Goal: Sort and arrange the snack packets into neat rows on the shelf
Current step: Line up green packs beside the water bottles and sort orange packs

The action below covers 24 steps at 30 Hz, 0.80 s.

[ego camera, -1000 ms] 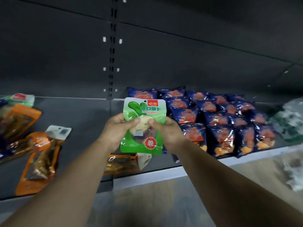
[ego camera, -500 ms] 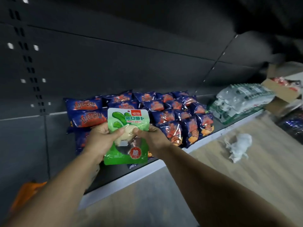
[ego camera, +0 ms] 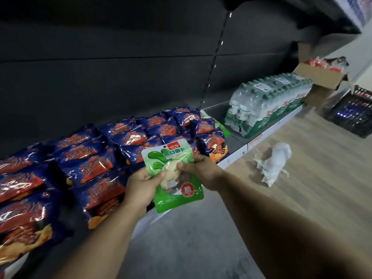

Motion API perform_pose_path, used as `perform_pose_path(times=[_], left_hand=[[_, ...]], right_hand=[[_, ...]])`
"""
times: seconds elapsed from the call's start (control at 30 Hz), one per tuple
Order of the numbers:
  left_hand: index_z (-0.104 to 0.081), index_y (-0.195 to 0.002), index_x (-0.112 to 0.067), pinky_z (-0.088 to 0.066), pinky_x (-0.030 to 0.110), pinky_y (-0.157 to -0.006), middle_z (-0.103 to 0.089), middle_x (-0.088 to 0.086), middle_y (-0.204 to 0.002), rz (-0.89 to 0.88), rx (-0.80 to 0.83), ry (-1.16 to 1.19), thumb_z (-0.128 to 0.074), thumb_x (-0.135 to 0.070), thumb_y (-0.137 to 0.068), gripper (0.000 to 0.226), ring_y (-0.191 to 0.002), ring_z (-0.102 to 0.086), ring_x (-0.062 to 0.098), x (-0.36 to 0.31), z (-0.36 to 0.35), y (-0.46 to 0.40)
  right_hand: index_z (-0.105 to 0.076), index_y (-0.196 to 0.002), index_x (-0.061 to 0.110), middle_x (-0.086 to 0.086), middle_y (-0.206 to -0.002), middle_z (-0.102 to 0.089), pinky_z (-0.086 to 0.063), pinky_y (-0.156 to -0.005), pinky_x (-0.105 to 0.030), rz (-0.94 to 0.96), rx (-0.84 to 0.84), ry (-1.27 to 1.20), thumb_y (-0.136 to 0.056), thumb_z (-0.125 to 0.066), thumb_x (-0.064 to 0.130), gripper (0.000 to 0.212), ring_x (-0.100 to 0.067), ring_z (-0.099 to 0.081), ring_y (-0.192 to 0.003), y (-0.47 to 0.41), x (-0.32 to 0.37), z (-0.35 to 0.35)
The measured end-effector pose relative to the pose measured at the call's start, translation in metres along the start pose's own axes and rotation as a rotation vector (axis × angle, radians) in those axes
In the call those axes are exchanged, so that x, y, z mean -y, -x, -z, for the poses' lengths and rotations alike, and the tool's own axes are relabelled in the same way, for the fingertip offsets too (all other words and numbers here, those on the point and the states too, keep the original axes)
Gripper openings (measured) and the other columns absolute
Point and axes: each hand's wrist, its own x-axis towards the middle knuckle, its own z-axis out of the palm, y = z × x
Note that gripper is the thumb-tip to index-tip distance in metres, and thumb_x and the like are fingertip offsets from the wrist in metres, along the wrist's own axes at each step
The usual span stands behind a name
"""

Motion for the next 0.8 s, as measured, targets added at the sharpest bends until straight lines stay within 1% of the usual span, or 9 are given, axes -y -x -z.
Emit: perform_pose_path(times=[0.07, 0.1, 0.17, 0.27, 0.37, 0.47, 0.53, 0.67, 0.8], left_hand=[[-0.067, -0.087, -0.015, -0.055, 0.024, -0.059, -0.070, 0.002, -0.082, 0.002, -0.021, 0.002, -0.064, -0.001, -0.086, 0.014, -0.063, -0.065, 0.009, -0.002, -0.034, -0.011], [-0.067, -0.085, -0.016, -0.056, 0.028, -0.064, -0.070, 0.002, -0.082, 0.009, -0.032, 0.005, -0.065, -0.002, -0.085, 0.014, -0.065, -0.065, 0.012, -0.002, -0.050, -0.015], [-0.067, -0.082, -0.016, -0.054, 0.035, -0.074, -0.070, 0.004, -0.084, 0.023, -0.048, 0.011, -0.066, -0.003, -0.085, 0.013, -0.072, -0.065, 0.018, 0.000, -0.082, -0.025], [-0.065, -0.082, -0.016, -0.054, 0.034, -0.072, -0.069, 0.003, -0.083, 0.057, -0.072, 0.035, -0.066, -0.004, -0.085, 0.013, -0.072, -0.064, 0.019, 0.009, -0.126, -0.037], [-0.066, -0.082, -0.016, -0.054, 0.044, -0.083, -0.070, 0.006, -0.084, 0.140, -0.094, 0.097, -0.067, -0.005, -0.085, 0.011, -0.077, -0.064, 0.024, 0.020, -0.166, -0.048], [-0.063, -0.079, -0.015, -0.052, 0.046, -0.088, -0.068, 0.005, -0.082, 0.201, -0.151, 0.159, -0.067, -0.006, -0.086, 0.012, -0.079, -0.063, 0.025, 0.031, -0.206, -0.060], [-0.063, -0.080, -0.014, -0.052, 0.049, -0.089, -0.070, 0.009, -0.088, 0.240, -0.178, 0.206, -0.067, -0.006, -0.085, 0.011, -0.086, -0.066, 0.029, 0.038, -0.234, -0.068], [-0.063, -0.080, -0.016, -0.053, 0.057, -0.084, -0.069, 0.017, -0.100, 0.293, -0.200, 0.162, -0.074, -0.016, -0.081, 0.011, -0.093, -0.067, 0.037, 0.053, -0.283, -0.087], [-0.061, -0.083, -0.017, -0.054, 0.055, -0.082, -0.069, 0.017, -0.099, 0.321, -0.182, 0.098, -0.074, -0.021, -0.081, 0.013, -0.090, -0.067, 0.036, 0.055, -0.313, -0.106]], right_hand=[[-0.064, -0.102, -0.003, -0.008, -0.081, -0.072, -0.058, -0.062, -0.030, 0.020, 0.006, -0.066, -0.089, -0.058, -0.003, 0.015, -0.018, -0.070, -0.065, -0.003, 0.004, 0.030], [-0.064, -0.101, -0.004, -0.008, -0.080, -0.072, -0.059, -0.061, -0.030, 0.022, -0.002, -0.095, -0.089, -0.058, -0.003, 0.014, -0.018, -0.070, -0.064, -0.005, 0.006, 0.045], [-0.064, -0.099, -0.006, -0.014, -0.085, -0.071, -0.060, -0.069, -0.037, 0.034, -0.036, -0.135, -0.087, -0.060, -0.002, 0.013, -0.025, -0.070, -0.069, -0.012, 0.005, 0.074], [-0.066, -0.096, -0.007, -0.023, -0.091, -0.069, -0.056, -0.080, -0.049, 0.016, -0.139, -0.141, -0.083, -0.068, 0.004, 0.018, -0.034, -0.067, -0.077, -0.018, -0.003, 0.122], [-0.064, -0.093, -0.003, -0.015, -0.081, -0.069, -0.056, -0.065, -0.032, -0.022, -0.207, -0.137, -0.085, -0.067, 0.011, 0.017, -0.022, -0.065, -0.064, -0.012, -0.018, 0.170], [-0.061, -0.112, 0.000, -0.012, -0.096, -0.069, -0.055, -0.078, -0.034, -0.080, -0.238, -0.276, -0.091, -0.059, 0.023, 0.031, -0.019, -0.066, -0.077, -0.007, -0.041, 0.207], [-0.060, -0.111, 0.007, -0.004, -0.087, -0.072, -0.054, -0.078, -0.031, -0.099, -0.217, -0.421, -0.094, -0.052, 0.026, 0.027, -0.013, -0.066, -0.072, -0.005, -0.052, 0.222], [-0.063, -0.096, 0.011, 0.000, -0.075, -0.073, -0.056, -0.070, -0.030, -0.101, -0.210, -0.700, -0.093, -0.052, 0.015, 0.011, -0.013, -0.069, -0.069, -0.010, -0.059, 0.232], [-0.062, -0.087, 0.006, -0.005, -0.068, -0.072, -0.057, -0.065, -0.031, -0.124, -0.279, -0.833, -0.095, -0.046, -0.002, 0.019, -0.015, -0.070, -0.060, -0.030, -0.058, 0.247]])
